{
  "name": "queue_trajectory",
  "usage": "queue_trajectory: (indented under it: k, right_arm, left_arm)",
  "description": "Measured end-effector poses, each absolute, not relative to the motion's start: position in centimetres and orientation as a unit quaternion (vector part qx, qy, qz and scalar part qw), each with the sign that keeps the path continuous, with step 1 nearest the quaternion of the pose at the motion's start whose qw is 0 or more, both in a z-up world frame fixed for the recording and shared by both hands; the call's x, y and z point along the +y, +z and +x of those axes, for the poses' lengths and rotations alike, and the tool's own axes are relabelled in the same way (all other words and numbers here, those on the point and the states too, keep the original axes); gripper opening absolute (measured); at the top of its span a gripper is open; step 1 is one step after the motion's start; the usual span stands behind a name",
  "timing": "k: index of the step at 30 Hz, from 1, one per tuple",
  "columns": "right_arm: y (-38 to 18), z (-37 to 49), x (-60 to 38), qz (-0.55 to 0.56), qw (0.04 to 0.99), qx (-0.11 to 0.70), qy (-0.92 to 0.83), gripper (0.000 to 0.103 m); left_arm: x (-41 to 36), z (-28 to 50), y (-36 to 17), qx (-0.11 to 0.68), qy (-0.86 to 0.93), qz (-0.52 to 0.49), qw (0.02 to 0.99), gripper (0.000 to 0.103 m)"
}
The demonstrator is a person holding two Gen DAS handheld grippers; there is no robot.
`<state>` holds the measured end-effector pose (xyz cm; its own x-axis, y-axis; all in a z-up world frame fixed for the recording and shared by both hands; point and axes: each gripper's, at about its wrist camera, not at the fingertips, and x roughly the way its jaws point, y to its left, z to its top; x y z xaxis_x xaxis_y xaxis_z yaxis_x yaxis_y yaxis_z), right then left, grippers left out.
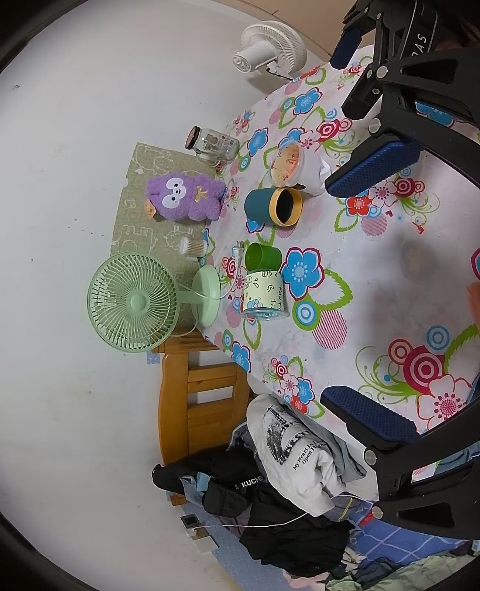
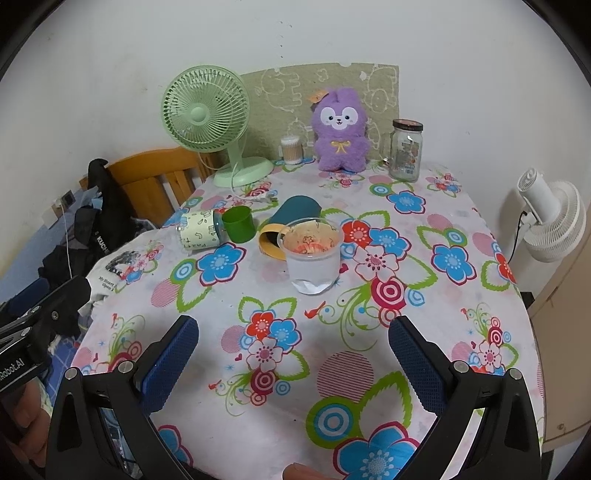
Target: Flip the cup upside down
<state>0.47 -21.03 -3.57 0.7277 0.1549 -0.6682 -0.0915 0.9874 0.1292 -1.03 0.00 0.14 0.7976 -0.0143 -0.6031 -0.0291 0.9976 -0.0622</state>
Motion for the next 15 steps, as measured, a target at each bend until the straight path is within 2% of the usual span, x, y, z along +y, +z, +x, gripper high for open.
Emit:
queue_trajectory:
  k: [15]
  right_arm:
    - [-3.13, 0.43, -20.50, 0.042, 0.927, 0.365, 0.075, 0.103]
  left_arm:
    - [0.06, -1.31, 0.25, 0.322, 0.000, -0.032, 0.946, 0.103]
